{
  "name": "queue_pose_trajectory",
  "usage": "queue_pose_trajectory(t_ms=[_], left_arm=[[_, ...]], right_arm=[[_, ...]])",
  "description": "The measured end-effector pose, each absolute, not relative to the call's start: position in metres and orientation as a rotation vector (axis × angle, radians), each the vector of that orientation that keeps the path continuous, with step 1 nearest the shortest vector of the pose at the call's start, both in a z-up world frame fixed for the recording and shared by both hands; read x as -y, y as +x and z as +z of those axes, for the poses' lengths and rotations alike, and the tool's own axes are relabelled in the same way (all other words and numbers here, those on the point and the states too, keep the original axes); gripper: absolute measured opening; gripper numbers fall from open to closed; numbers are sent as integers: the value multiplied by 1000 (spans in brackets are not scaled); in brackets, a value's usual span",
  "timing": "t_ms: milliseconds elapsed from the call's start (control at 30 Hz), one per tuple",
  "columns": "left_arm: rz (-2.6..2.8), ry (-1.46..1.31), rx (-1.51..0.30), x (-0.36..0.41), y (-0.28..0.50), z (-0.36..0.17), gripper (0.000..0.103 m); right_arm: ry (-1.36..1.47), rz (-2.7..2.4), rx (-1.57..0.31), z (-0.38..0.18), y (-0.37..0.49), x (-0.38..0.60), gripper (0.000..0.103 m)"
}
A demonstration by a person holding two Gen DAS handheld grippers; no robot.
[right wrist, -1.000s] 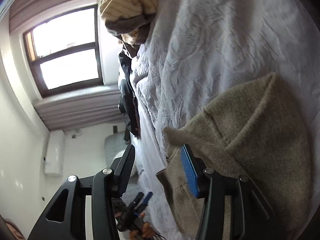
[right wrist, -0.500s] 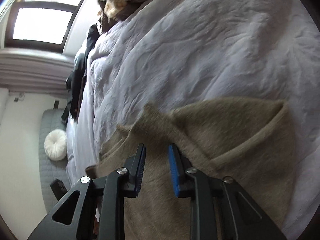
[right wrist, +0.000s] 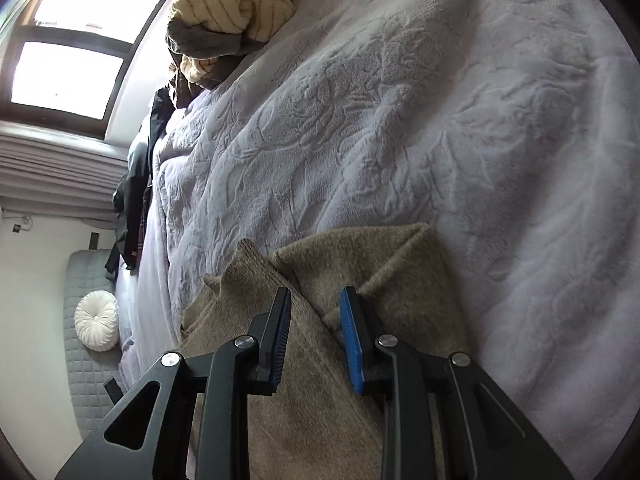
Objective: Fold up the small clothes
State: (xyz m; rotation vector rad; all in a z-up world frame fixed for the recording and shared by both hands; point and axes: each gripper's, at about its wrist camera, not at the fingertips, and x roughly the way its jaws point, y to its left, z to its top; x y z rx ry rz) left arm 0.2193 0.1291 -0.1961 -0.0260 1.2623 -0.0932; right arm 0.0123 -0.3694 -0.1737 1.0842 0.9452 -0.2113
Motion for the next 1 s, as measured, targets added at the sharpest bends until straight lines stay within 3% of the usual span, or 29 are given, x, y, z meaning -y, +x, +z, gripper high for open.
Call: queue_pose_trajectory(t_ms=[233, 400, 633, 733, 1000], left_arm=[[-207, -92, -1298, -153, 180, -177, 95], [-253, -209, -1369, -165, 145, -173, 95], [-290, -431, -1453, -184, 81, -176, 95], [-312, -554, -1516, -187, 49, -190, 95], [-257, -734, -1523, -171, 28, -223, 95]], right_arm=[[1176, -234, -914, -177, -18, 375, 29], [1118, -233, -938, -166, -40, 363, 46], [1202, -157, -931, -154, -97, 322, 48], [1227, -133, -953, -155, -125, 298, 57], [1454, -180, -937, -199, -180, 263, 58]])
